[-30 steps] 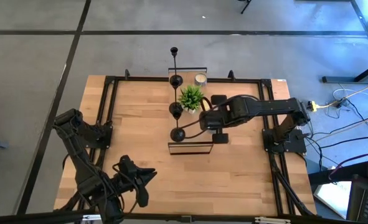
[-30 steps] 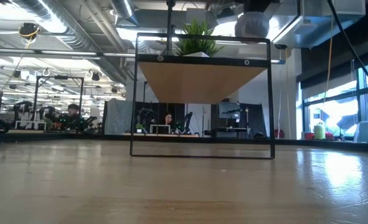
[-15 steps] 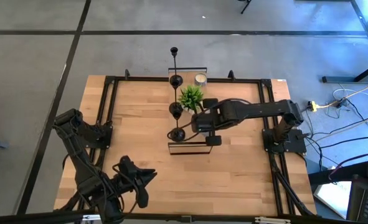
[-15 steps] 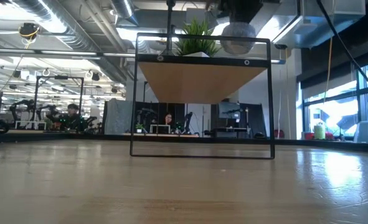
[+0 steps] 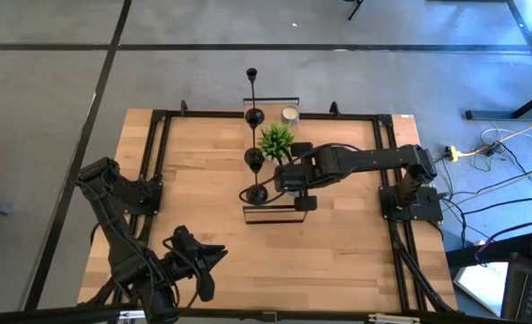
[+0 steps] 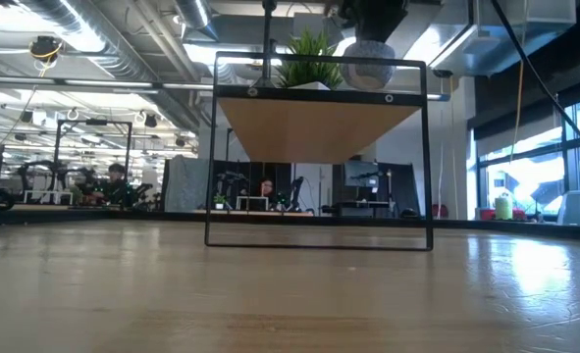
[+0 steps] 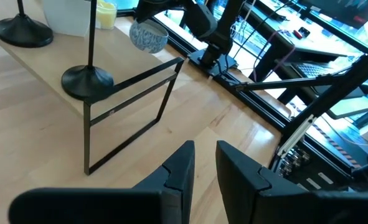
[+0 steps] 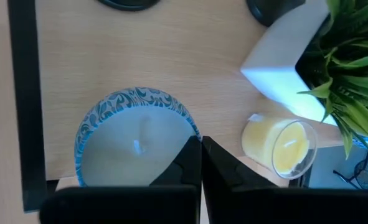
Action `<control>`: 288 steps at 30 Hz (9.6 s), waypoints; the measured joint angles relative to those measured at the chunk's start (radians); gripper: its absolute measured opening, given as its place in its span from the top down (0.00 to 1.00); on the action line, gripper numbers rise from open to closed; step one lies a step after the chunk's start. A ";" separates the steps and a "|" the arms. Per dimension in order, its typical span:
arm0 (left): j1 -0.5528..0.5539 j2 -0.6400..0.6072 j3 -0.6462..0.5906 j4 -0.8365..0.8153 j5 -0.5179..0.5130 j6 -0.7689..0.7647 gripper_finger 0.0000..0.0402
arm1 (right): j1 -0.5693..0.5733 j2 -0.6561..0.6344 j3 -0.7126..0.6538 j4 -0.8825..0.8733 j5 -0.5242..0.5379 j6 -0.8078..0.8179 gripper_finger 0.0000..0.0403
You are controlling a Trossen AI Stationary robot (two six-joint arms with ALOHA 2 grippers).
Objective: Pick & Place candle stick holders
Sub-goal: Put the blue scented candle on the shelf, then return to Home Position
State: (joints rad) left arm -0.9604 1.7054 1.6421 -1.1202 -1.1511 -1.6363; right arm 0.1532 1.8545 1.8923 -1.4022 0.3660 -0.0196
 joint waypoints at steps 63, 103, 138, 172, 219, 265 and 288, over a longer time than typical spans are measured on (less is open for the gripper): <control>0.000 0.000 0.000 0.063 -0.018 0.079 0.85 | 0.002 0.082 0.000 -0.040 -0.034 0.019 1.00; 0.000 0.000 0.000 0.062 -0.016 0.079 0.85 | -0.009 0.082 0.000 -0.056 -0.035 0.032 0.94; 0.014 0.000 0.000 0.060 -0.016 0.087 0.85 | -0.006 0.074 0.142 -0.074 -0.011 0.011 0.54; 0.026 0.000 0.000 0.048 0.065 0.081 0.85 | 0.088 -0.208 0.228 -0.169 -0.290 0.244 0.54; 0.041 0.000 0.000 0.070 0.085 0.061 0.85 | 0.608 -0.324 -0.405 0.339 -0.030 0.835 0.78; 0.144 -0.205 -0.318 -0.318 -0.057 -0.426 0.99 | 0.485 -0.548 -0.871 1.001 -0.124 0.793 1.00; 0.173 -0.772 -0.723 -0.109 -0.254 -0.223 1.00 | 0.206 -0.548 -0.806 1.030 -0.084 0.558 1.00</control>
State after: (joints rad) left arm -0.7872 0.9330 0.9188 -1.2295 -1.4049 -1.8595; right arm 0.3588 1.3064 1.0862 -0.3726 0.2824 0.5384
